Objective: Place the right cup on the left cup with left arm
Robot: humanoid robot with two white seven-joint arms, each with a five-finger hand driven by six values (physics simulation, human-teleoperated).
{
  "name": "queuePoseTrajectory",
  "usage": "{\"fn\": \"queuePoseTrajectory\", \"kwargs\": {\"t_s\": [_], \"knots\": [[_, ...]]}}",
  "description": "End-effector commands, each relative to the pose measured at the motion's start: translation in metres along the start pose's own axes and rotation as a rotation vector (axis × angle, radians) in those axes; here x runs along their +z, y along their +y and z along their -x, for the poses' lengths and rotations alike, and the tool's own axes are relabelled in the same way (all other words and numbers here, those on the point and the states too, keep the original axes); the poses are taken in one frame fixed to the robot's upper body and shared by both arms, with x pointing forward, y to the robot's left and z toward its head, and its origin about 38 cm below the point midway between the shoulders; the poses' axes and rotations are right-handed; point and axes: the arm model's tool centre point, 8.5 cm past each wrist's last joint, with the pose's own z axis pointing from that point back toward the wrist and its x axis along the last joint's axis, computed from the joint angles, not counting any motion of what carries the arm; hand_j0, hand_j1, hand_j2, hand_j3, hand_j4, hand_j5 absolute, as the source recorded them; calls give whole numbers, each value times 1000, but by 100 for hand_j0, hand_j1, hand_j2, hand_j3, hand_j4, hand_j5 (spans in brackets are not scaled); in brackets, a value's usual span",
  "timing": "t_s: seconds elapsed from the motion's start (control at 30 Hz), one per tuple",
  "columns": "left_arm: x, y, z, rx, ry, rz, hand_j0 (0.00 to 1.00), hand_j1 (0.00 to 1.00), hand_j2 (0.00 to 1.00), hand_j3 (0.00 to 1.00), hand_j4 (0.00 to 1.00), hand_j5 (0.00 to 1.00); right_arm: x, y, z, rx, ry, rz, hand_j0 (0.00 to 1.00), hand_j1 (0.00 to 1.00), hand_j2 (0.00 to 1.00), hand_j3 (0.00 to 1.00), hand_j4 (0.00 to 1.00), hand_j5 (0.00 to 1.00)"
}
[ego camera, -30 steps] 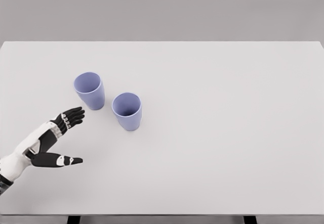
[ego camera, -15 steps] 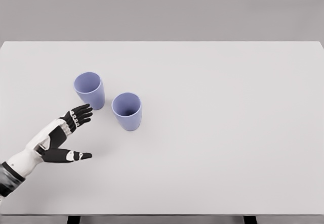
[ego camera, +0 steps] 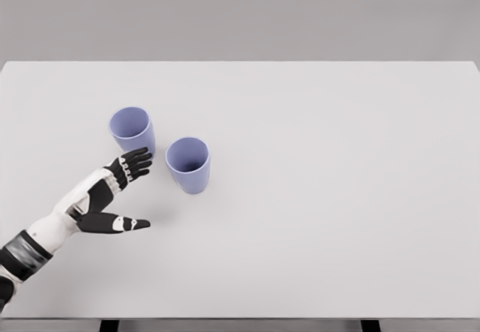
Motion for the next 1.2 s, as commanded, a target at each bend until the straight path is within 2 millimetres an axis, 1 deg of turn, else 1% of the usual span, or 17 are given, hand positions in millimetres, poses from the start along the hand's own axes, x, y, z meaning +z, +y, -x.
{"fn": "queuePoseTrajectory", "kwargs": {"t_s": [0.0,0.2,0.3,0.43,0.53,0.87,1.0,1.17], "knots": [[0,-1,1,9,2,4,100,100,100,100,100,100,0,0,0,0,1,0,100,100,100,100,100,100],[-1,-1,2,10,2,3,100,100,100,100,100,100,0,0,0,1,-1,0,100,100,100,100,100,100],[-8,-2,2,29,6,0,100,100,100,100,100,100,0,0,0,0,1,0,100,100,100,100,100,100],[-11,-2,0,26,2,5,100,100,100,100,100,100,0,0,0,0,1,0,100,100,100,100,100,100],[-17,-3,-3,25,-9,17,100,100,100,100,100,100,0,0,0,0,1,0,100,100,100,100,100,100],[-27,-6,-5,27,-28,30,100,100,100,100,100,100,0,0,0,0,1,0,100,100,100,100,100,100],[-27,-3,-2,30,-20,22,100,100,100,100,100,100,0,0,0,0,1,0,100,100,100,100,100,100],[-29,-2,-4,26,-26,19,100,100,100,100,100,100,0,0,0,0,1,0,100,100,100,100,100,100]]}}
